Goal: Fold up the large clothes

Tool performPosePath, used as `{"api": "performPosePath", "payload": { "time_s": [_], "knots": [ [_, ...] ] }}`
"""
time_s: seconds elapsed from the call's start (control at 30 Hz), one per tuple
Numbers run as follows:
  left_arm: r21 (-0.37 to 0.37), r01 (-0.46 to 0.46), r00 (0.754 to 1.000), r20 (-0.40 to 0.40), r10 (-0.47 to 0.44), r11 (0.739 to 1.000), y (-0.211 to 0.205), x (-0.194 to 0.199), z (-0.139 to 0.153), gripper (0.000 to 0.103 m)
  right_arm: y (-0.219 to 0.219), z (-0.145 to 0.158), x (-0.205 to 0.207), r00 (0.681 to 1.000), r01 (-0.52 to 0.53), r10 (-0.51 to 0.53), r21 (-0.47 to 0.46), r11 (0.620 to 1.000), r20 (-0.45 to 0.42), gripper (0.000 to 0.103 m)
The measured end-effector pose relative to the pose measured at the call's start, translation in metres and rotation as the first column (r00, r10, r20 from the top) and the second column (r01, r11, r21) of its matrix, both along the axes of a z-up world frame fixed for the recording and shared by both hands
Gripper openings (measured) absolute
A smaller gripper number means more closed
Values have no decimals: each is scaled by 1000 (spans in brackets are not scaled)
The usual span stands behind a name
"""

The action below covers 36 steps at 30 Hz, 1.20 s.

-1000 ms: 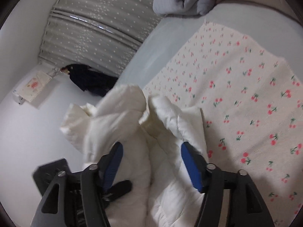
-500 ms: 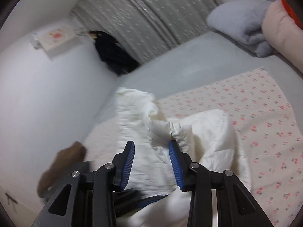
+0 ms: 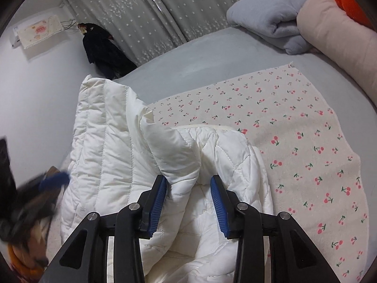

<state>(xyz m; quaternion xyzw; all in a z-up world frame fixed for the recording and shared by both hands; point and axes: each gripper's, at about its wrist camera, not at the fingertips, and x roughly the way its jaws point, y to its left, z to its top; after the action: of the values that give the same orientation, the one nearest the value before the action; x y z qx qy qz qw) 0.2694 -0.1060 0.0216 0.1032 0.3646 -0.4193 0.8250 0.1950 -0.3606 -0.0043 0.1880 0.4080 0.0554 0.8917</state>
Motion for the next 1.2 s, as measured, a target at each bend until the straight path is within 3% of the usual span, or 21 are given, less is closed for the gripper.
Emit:
{"api": "performPosePath", "payload": {
  "time_s": [0.13, 0.23, 0.33, 0.47, 0.57, 0.73, 1.0, 1.1, 1.2],
  "knots": [
    [12, -26, 1000, 16, 26, 1000, -15, 27, -18, 41, 5, -12, 2, 1000, 8, -9, -49, 999, -13, 39],
    [77, -37, 999, 31, 35, 996, -30, 34, -43, 40, -2, -31, 9, 1000, 20, -20, -6, 1000, -19, 39],
    [38, -58, 998, -19, 59, 998, -23, 48, -63, 40, -7, -47, 9, 1000, 25, -25, 44, 999, -9, 39],
    [0, -72, 996, 45, 72, 997, -19, 40, -83, 40, -5, -61, 8, 999, 37, -38, 70, 997, 12, 39],
    [19, -71, 995, 75, 69, 997, -22, 35, -81, 40, -3, -59, 6, 999, 40, -40, 63, 997, 2, 39],
    [26, -64, 990, 126, 60, 998, -15, 22, -61, 41, -2, -21, 2, 999, 17, -16, 21, 1000, -36, 43],
    [-169, 3, 995, 98, 14, 986, 27, 17, -22, 42, 15, 78, -22, 991, -70, 77, -65, 995, 106, 43],
    [-223, -15, 994, 104, 39, 975, 37, 27, -4, 42, 35, 94, -30, 986, -108, 111, -31, 994, 123, 43],
    [-216, -48, 986, 149, 82, 975, 35, 43, 13, 42, 64, 97, -44, 977, -167, 172, -54, 985, 127, 43]
  ]
}}
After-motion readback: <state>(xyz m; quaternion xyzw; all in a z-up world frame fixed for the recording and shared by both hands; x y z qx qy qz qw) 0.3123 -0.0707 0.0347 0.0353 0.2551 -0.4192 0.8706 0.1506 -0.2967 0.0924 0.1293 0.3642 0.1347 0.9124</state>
